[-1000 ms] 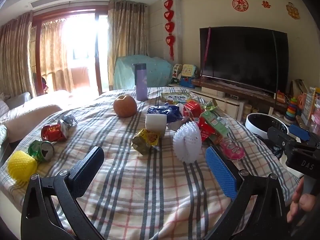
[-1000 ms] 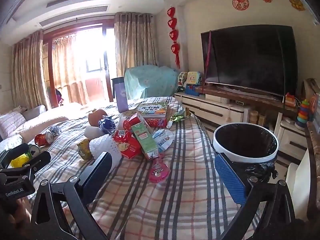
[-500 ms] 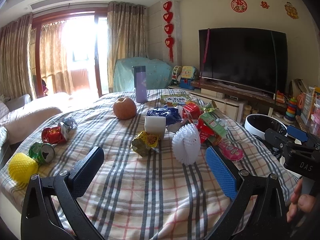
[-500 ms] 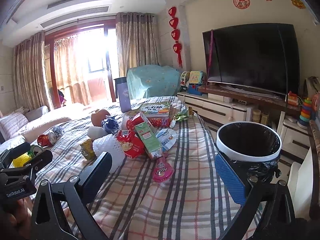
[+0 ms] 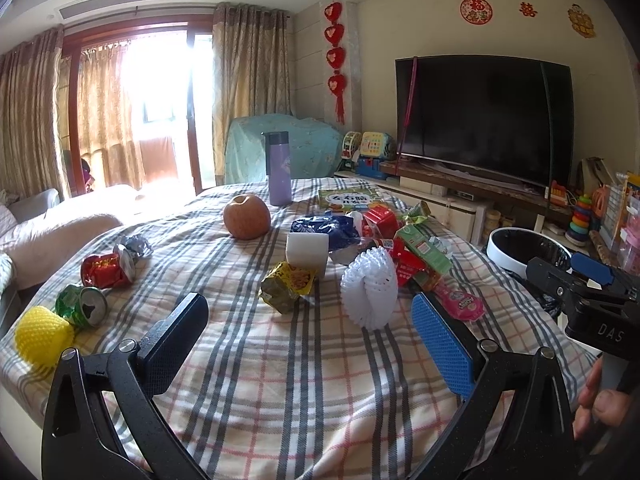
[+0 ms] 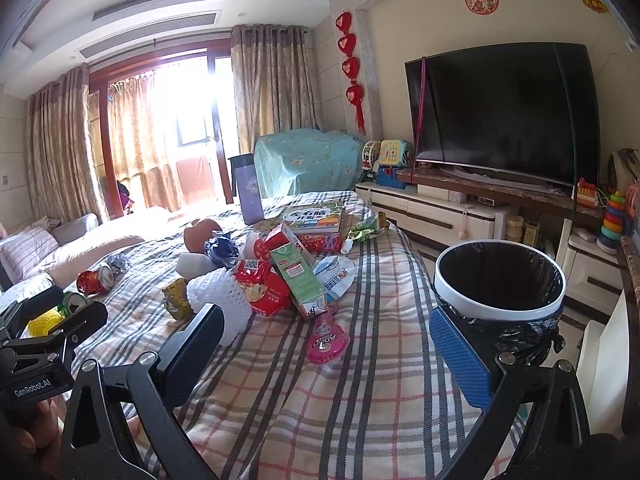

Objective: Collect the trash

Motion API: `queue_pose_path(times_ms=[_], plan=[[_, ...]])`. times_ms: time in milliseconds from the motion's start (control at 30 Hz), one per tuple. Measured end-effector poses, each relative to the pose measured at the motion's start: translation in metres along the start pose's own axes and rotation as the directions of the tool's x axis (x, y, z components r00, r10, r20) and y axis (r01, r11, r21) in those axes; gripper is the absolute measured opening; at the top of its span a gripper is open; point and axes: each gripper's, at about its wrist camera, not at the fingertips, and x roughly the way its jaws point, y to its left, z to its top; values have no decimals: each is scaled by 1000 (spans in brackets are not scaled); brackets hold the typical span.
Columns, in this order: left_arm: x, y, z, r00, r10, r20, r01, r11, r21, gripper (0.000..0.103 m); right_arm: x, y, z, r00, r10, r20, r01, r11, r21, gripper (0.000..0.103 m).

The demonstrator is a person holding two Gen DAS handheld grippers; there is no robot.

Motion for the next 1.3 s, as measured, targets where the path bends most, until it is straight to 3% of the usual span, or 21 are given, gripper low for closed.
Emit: queue_pose_path(times_ms=[700,1300], plan=[[3,-4,1,1000,-9,-5,9,1000,5,103,4,-3,-1,1000,6,-11,-6,1000,6,103],[46,2,-2,993,-38,-111,36,999,-19,103,38,-15,-4,993,51,-107,-47,998,37,103]])
